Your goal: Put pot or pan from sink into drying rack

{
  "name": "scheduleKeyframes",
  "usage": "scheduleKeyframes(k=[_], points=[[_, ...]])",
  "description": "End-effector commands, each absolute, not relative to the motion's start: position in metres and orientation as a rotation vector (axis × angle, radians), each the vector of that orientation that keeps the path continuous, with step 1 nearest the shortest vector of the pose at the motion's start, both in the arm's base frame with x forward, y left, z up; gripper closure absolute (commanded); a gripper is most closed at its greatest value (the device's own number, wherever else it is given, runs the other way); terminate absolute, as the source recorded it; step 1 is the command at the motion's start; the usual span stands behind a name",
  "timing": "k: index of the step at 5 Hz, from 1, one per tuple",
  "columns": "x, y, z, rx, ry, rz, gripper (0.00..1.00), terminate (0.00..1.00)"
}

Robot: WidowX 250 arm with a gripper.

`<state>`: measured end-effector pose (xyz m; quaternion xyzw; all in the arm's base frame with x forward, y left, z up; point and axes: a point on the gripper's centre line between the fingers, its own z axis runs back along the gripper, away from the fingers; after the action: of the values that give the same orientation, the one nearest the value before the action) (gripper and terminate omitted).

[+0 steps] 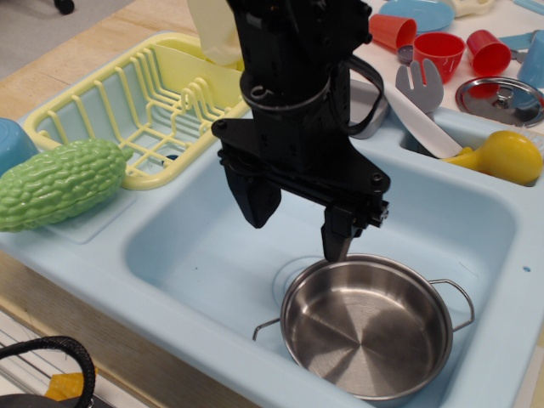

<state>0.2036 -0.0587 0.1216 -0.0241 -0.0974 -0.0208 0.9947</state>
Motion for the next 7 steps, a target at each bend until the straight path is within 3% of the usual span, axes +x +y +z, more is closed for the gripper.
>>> scheduleKeyframes(k=[1, 5, 6, 7], points=[[0.204, -0.059, 0.122, -0.048, -0.195, -0.042, 0.00, 0.00], [0.198, -0.059, 0.070, -0.176, -0.168, -0.092, 0.00, 0.00], [0.197, -0.058, 0.065, -0.168, -0.177, -0.082, 1.00, 0.00], [0.198, -0.058, 0.063, -0.166, -0.173, -0.063, 1.00, 0.00]])
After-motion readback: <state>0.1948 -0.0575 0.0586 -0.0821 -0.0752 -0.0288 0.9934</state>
